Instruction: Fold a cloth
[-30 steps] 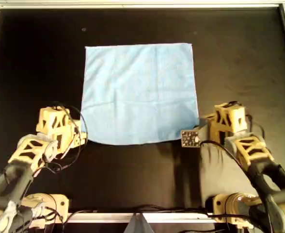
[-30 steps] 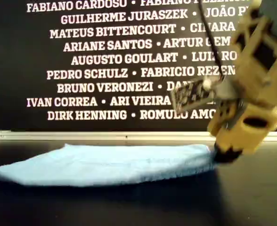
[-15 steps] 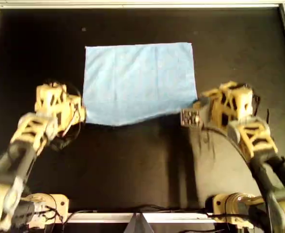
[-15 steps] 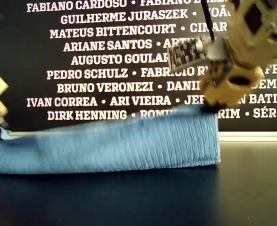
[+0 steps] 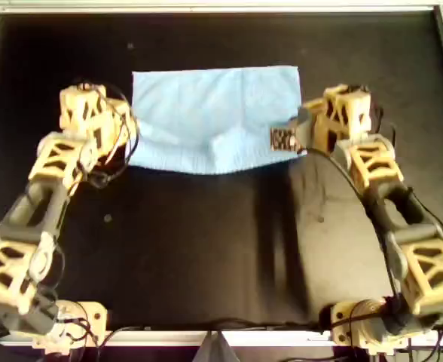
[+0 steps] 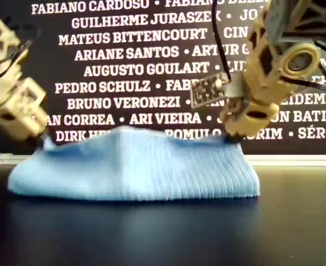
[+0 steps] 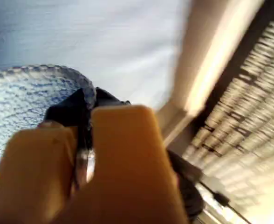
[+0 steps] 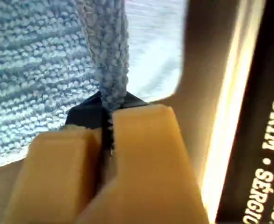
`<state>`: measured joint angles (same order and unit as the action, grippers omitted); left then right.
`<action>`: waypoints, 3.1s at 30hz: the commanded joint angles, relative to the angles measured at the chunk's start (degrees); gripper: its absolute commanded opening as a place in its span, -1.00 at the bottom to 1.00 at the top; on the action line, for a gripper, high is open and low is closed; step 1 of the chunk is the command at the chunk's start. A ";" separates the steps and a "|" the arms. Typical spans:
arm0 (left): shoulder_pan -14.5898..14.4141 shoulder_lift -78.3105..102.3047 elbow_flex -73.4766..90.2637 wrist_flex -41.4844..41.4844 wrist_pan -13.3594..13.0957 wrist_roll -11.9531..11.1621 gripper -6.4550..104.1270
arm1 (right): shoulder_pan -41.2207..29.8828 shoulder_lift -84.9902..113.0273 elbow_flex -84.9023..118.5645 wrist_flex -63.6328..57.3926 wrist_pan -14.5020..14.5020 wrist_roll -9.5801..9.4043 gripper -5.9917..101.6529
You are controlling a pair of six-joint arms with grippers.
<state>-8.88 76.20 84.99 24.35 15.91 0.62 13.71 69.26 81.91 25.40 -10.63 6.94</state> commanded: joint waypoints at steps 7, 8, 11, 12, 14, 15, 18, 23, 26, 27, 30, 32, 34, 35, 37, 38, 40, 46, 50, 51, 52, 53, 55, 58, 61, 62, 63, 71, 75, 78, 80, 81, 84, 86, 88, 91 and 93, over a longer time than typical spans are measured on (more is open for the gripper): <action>1.32 -7.82 -16.70 -1.32 -0.18 0.26 -0.88 | -1.85 -8.44 -21.18 -2.02 0.53 0.09 -0.87; 1.32 -8.88 -17.93 -1.32 -0.18 0.26 -0.88 | -1.85 -9.93 -22.94 -2.02 0.53 0.09 -0.87; 1.32 -11.95 -21.97 -1.32 -0.18 0.26 -0.88 | -1.76 -14.15 -28.39 -2.02 0.53 0.09 -0.87; 1.32 -13.01 -23.29 -1.32 -0.18 0.26 -0.88 | -1.76 -15.47 -30.06 -2.02 0.53 0.09 -0.87; 1.32 -15.29 -26.19 -1.32 -0.18 0.26 -0.88 | -1.76 -17.93 -33.66 -2.02 0.53 0.09 -0.87; 1.41 -16.44 -27.69 -1.32 -0.18 0.26 -0.88 | -1.76 -19.07 -35.51 -2.02 0.53 0.09 -0.87; 1.41 -19.51 -31.64 -1.32 -0.18 0.26 -0.88 | -1.76 -22.41 -40.34 -2.02 0.53 0.09 -0.87; 1.41 -24.52 -39.29 -1.32 -0.18 0.26 -0.88 | -1.76 -27.07 -47.29 -2.02 0.53 0.09 -0.87; 1.41 -27.69 -43.59 -1.32 -0.18 0.26 -0.88 | -1.85 -29.53 -50.27 -2.02 0.53 0.09 -0.87; 1.41 -28.74 -44.91 -1.32 -0.18 0.26 -0.88 | -1.85 -30.32 -51.24 -2.02 0.53 0.09 -0.87; 1.85 -31.03 -48.43 -1.32 -0.18 -0.18 -0.88 | -2.46 -32.17 -54.49 -2.02 0.53 0.09 -0.87; 2.46 -32.61 -50.01 -1.32 -0.18 -0.35 -0.88 | -2.99 -33.40 -56.60 -2.02 0.53 0.09 -0.87; 2.72 -33.49 -51.50 -1.32 -0.18 -0.35 -0.88 | -3.60 -34.63 -58.54 -2.02 0.53 0.09 -0.87; 2.72 -33.93 -52.03 -1.32 -0.18 -0.44 -0.88 | -3.87 -35.33 -59.41 -2.02 0.53 0.09 -0.87; 2.90 -34.80 -52.56 -1.32 -0.18 -0.44 -0.88 | -4.04 -36.56 -60.91 -2.02 0.53 0.09 -0.87; 2.90 -35.07 -52.82 -1.32 -0.18 -0.44 -0.88 | -4.04 -37.18 -61.61 -2.02 0.53 0.09 -0.87; 2.90 -35.16 -53.35 -1.32 -0.18 -0.44 -0.88 | -4.13 -38.32 -63.02 -2.11 0.53 0.09 -0.87; 2.90 -35.24 -53.53 -1.41 -0.18 0.00 -0.88 | -3.25 -41.84 -66.18 -2.11 0.53 0.09 -0.86; 2.90 -35.24 -53.53 -1.49 -0.18 0.18 -0.86 | -3.25 -43.68 -68.20 -2.11 0.53 0.09 -0.85; 2.90 -35.24 -53.53 -1.49 -0.18 0.18 -0.85 | -3.52 -43.95 -68.73 -2.11 0.53 0.09 -0.85; 2.90 -35.24 -53.53 -1.58 -0.18 0.18 -0.84 | -3.69 -44.30 -69.26 -2.11 0.53 0.18 -0.85; 2.90 -35.24 -53.53 -1.58 -0.18 0.18 -0.82 | -3.87 -44.65 -69.79 -2.11 0.53 0.18 -0.84; 2.90 -35.24 -53.61 -1.58 -0.18 0.18 -0.74 | -4.04 -45.26 -70.66 -2.11 0.53 0.18 -0.80; 2.90 -35.24 -53.61 -1.58 -0.18 -0.53 -0.50 | -4.13 -45.35 -71.37 -2.11 0.62 0.18 -0.61; 2.90 -35.68 -53.53 -1.58 -0.18 0.09 -0.23 | -4.04 -45.26 -71.37 -2.11 0.62 0.18 -0.39; 2.90 -36.04 -53.53 -1.58 -0.18 0.18 -0.16 | -4.04 -45.26 -71.46 -2.11 0.53 0.18 -0.33; 2.90 -36.30 -53.61 -1.58 -0.18 0.18 -0.09 | -3.96 -45.26 -71.46 -2.11 0.53 0.18 -0.27; 2.99 -35.60 -53.61 -1.58 -0.09 0.18 0.12 | -4.13 -44.03 -71.46 -2.11 0.44 0.18 -0.10; 2.99 -34.89 -52.73 -0.26 -0.09 0.26 0.12 | -4.13 -43.07 -71.46 -2.02 0.44 0.18 -0.09; 2.99 -30.67 -52.03 1.93 -0.18 -0.70 0.12 | -4.48 -38.67 -70.14 -0.62 0.44 0.18 -0.09; 3.08 -24.43 -50.10 7.56 -0.18 -0.70 0.12 | -4.66 -32.87 -69.61 1.76 0.53 0.18 -0.09; 3.08 -20.21 -48.87 11.16 -0.18 -0.70 0.12 | -4.75 -29.36 -69.52 4.22 0.53 0.88 -0.09; 3.08 -5.10 -44.65 23.82 -0.18 -0.70 0.12 | -3.96 -17.84 -69.52 17.05 0.53 1.14 -0.09; 2.99 5.54 -42.19 31.90 -0.18 -0.79 0.12 | -3.52 -10.11 -69.61 27.95 0.53 1.23 -0.09; 2.72 15.21 -40.52 39.37 -0.18 -0.88 0.12 | -3.43 -4.04 -69.61 38.50 0.62 1.23 -0.09; 2.46 26.02 -38.85 49.75 -0.18 -1.93 0.12 | -4.66 2.29 -69.35 51.59 0.62 1.23 -0.09; 2.72 31.38 -38.06 56.43 -0.18 -4.13 0.12 | -5.71 6.06 -69.35 55.28 0.88 1.23 -0.09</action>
<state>-7.12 95.54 47.02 72.51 15.91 -1.76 9.76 66.01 15.64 74.27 -11.25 7.82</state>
